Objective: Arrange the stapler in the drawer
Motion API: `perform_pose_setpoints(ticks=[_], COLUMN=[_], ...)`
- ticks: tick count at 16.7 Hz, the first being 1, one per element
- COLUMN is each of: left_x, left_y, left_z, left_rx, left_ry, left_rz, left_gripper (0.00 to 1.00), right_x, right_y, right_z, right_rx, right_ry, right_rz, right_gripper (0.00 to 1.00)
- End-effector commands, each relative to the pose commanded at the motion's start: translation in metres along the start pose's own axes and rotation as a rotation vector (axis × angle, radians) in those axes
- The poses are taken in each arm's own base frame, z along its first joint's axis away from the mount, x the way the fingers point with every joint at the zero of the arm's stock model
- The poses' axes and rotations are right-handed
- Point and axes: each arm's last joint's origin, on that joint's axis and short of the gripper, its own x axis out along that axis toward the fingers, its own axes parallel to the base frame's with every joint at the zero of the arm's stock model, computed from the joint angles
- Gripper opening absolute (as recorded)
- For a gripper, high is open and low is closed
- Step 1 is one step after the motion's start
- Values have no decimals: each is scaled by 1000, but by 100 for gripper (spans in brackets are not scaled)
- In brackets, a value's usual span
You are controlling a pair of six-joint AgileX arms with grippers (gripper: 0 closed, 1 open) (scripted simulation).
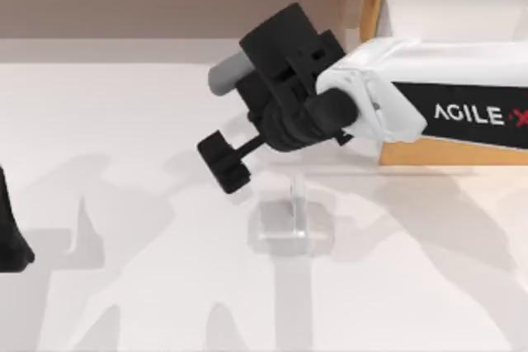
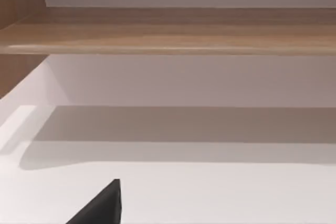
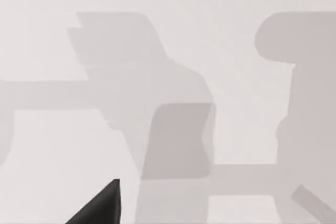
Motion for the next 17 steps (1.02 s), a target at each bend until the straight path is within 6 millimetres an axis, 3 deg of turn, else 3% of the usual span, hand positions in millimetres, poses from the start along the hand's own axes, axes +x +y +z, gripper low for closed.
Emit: perform_pose_setpoints(ticks=[9,17], left_x=[0,0], left_y=[0,0], left_z=[0,0], left_rx=[0,0], left_ry=[0,0], left_rz=[0,0], left_gripper=[100,100], right_x=[-19,-25], right_y=[-5,-8], right_z=[18,20], right_rx=[544,636], right_ry=[514,594], right_rz=[-124,-178], right_gripper=[100,100])
